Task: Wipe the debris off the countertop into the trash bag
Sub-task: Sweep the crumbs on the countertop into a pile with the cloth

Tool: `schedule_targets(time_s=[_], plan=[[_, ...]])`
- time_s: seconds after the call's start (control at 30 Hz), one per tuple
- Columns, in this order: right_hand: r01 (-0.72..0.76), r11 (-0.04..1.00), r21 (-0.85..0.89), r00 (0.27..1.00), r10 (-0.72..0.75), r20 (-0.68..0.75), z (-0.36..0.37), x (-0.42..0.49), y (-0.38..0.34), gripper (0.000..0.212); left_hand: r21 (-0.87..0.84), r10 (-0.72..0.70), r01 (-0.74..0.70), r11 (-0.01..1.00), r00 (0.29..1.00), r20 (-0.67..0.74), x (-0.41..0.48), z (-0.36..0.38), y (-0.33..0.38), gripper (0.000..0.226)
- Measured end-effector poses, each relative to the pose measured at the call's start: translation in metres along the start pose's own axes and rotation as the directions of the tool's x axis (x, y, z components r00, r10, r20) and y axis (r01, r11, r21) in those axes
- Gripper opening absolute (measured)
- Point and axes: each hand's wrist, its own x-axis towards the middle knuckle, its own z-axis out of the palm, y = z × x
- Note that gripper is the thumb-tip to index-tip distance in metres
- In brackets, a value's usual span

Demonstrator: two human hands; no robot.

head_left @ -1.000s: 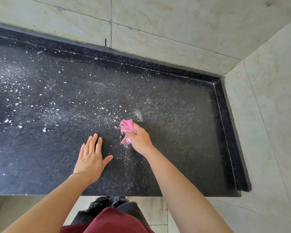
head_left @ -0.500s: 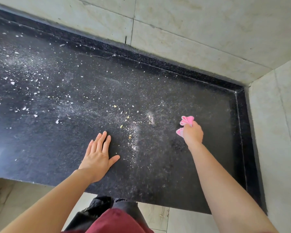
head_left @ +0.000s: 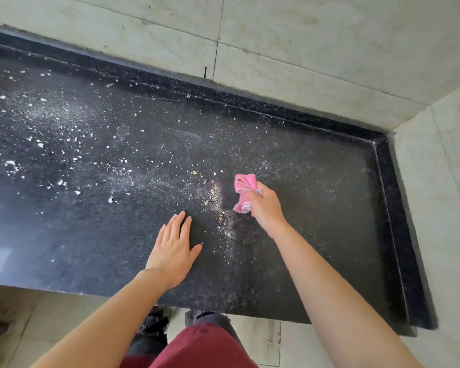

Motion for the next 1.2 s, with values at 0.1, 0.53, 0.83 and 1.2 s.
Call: schedule_targets(time_s=[0.1,0.53,0.83,1.2], plan=[[-0.093,0.980,-0.174,0.980,0.059,-0.192,-0.042,-0.016,0.027,0.026,-0.009,-0.001,0.000,1.000,0.995,-0.096,-0.009,-0.010,-0.029,0.068],[-0.072,0.982,-0.174,0.997,0.067,-0.038,0.103,-0.063,-0.010,0.043,0.084,-0.136,0.132,0.988,0.990,0.035,-0.014,-0.030,-0.120,0.086],[-0.185,0.975,-0.124,0.947,0.143,-0.286,0.019,-0.099,0.027,0.042,0.069,-0.124,0.120,0.990,0.991,0.052,-0.014,-0.032,-0.119,0.085],[-0.157,0.970,-0.187,0.972,0.118,-0.204,0.108,-0.109,0.022,0.046,0.066,-0.125,0.120,0.991,0.989,0.081,-0.014,-0.031,-0.119,0.083]])
